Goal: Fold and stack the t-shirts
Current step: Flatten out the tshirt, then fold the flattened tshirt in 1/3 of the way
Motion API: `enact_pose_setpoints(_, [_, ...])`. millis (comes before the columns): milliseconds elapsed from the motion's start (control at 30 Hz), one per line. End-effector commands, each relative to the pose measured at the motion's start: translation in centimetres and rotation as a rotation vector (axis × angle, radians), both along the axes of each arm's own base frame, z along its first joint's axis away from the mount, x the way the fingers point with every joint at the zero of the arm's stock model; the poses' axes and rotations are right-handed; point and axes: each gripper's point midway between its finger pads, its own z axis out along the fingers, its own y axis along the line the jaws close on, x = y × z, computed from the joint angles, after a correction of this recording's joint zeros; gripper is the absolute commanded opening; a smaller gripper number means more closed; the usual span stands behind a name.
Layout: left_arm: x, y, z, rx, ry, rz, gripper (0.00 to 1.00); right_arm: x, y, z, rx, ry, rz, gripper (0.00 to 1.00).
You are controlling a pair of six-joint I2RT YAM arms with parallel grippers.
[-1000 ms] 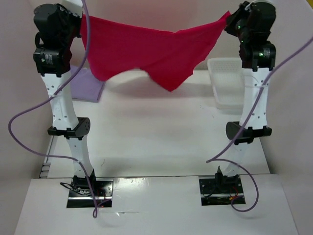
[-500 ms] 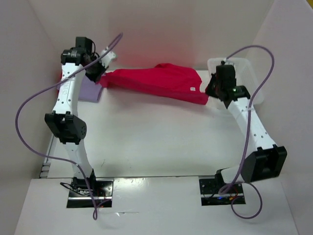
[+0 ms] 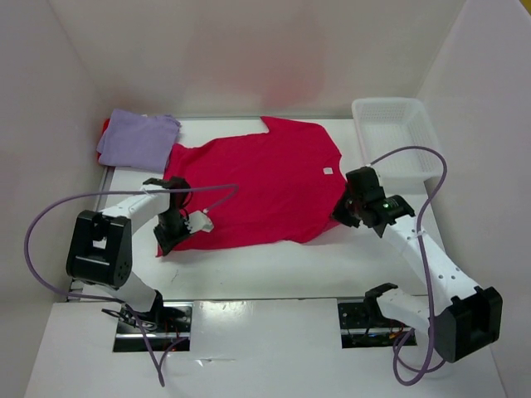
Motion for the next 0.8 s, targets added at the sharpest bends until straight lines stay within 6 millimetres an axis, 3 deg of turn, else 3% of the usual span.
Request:
enact_pose_setpoints(0, [0.7, -0.6, 0.5, -0.002, -0.084, 0.054, 0.0, -0.3, 0.3, -0.2, 0.047, 0.025, -0.06, 0.0])
enact_pose_setpoints(100, [-0.1, -0.1, 0.8, 0.014, -0.093, 0.089, 0.0, -0.6, -0.6, 0.6, 0.037, -0.006, -0.099, 0.0])
enact_pose_setpoints(200, [1.4, 0.9, 1.0, 0.028, -0.15, 0.152, 0.0, 0.4, -1.6, 1.3, 0.025, -0.056, -0.136, 0.0])
enact_pose_setpoints(400, [7.8, 2.0, 1.8, 0.017, -0.266, 0.31, 0.0, 7.6, -3.6, 3.0, -0.061, -0.183, -0.126, 0.0])
enact_pose_setpoints(433, [9.6, 2.2, 2.7, 0.008, -0.317, 0.351, 0.0, 9.2, -3.9, 4.2, -0.069, -0.225, -0.111, 0.0])
enact_pose_setpoints(467, [10.3, 2.5, 2.6, 0.01, -0.315, 0.369, 0.0, 10.9, -3.6, 3.1, -0.084, -0.209, -0.099, 0.0])
enact_pose_setpoints(533, [12.0, 2.6, 3.0, 0.002, -0.357, 0.402, 0.0, 13.7, -3.9, 4.0, -0.113, -0.24, -0.095, 0.0])
enact_pose_setpoints(600, [13.4, 2.6, 3.2, -0.002, -0.371, 0.413, 0.0, 15.9, -3.8, 2.2, -0.158, -0.213, -0.067, 0.0])
enact_pose_setpoints(633, [14.0, 2.8, 3.2, 0.01, -0.387, 0.423, 0.0, 17.1, -3.9, 2.7, -0.174, -0.233, -0.067, 0.0])
enact_pose_setpoints(700, [14.8, 3.3, 2.7, 0.043, -0.389, 0.425, 0.0, 18.8, -3.7, 1.0, -0.203, -0.218, -0.04, 0.0])
enact_pose_setpoints(767, [15.4, 4.0, 2.3, 0.084, -0.399, 0.426, 0.0, 20.3, -3.9, 0.9, -0.218, -0.224, -0.034, 0.0])
